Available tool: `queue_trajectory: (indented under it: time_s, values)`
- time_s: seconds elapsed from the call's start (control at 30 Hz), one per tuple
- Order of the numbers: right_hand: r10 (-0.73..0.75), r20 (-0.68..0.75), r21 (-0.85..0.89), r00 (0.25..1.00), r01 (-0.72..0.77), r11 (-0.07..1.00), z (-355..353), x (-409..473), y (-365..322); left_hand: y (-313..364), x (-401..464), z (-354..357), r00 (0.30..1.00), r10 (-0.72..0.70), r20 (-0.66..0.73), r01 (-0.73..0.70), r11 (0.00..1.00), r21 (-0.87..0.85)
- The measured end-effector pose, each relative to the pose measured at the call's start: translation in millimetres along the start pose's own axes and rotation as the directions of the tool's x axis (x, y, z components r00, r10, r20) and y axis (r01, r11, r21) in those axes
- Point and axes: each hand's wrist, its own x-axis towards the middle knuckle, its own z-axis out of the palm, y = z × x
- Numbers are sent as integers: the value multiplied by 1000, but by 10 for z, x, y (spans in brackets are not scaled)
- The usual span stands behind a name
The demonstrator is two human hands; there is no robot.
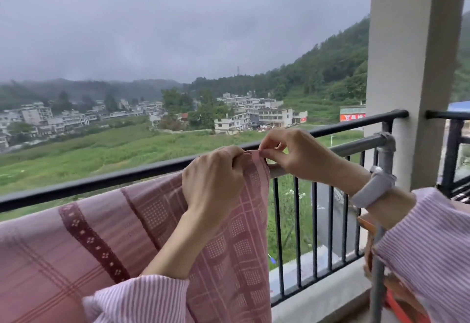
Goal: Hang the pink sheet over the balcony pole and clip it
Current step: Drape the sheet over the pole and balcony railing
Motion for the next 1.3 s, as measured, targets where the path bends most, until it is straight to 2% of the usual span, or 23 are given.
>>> queue_trajectory:
  time_s: [0.23, 0.5, 0.63, 0.73, 0.9, 1.0, 1.03, 1.17, 1.3]
  values:
    - [-49, 81, -58, 995, 54, 997, -719, -160, 1093, 927, 265, 846, 999, 23, -24, -22, 999, 42]
    - [-106, 36, -75, 994, 108, 991, -1461, -546, 2442, 2141, 534, 1880, 989, 23, -144, -25, 1000, -8]
    - [-67, -29, 29, 997, 68, 997, -1603, -659, 2957, 2478, 671, 2281, 989, 49, -140, -45, 999, 30]
    - [-53, -12, 238, 999, 55, 970, -1636, -688, 3166, 2618, 673, 2455, 968, 65, -241, -54, 997, 54]
    - [-138, 162, 544, 977, 29, 839, -1458, -795, 3361, 2501, 514, 2643, 890, 218, -401, -177, 974, 138]
    - [-154, 192, 777, 969, -54, 627, -1268, -882, 3461, 2431, 450, 2668, 864, 303, -403, -248, 951, 183]
    - [-162, 195, 817, 967, -69, 572, -1207, -893, 3498, 2418, 442, 2677, 861, 314, -399, -256, 947, 193]
    - [-224, 189, 881, 956, -64, 470, -999, -822, 3613, 2419, 453, 2714, 855, 320, -408, -254, 945, 208]
    - [-304, 82, 939, 949, 28, 342, -840, -744, 3686, 2439, 381, 2743, 869, 294, -398, -214, 949, 232]
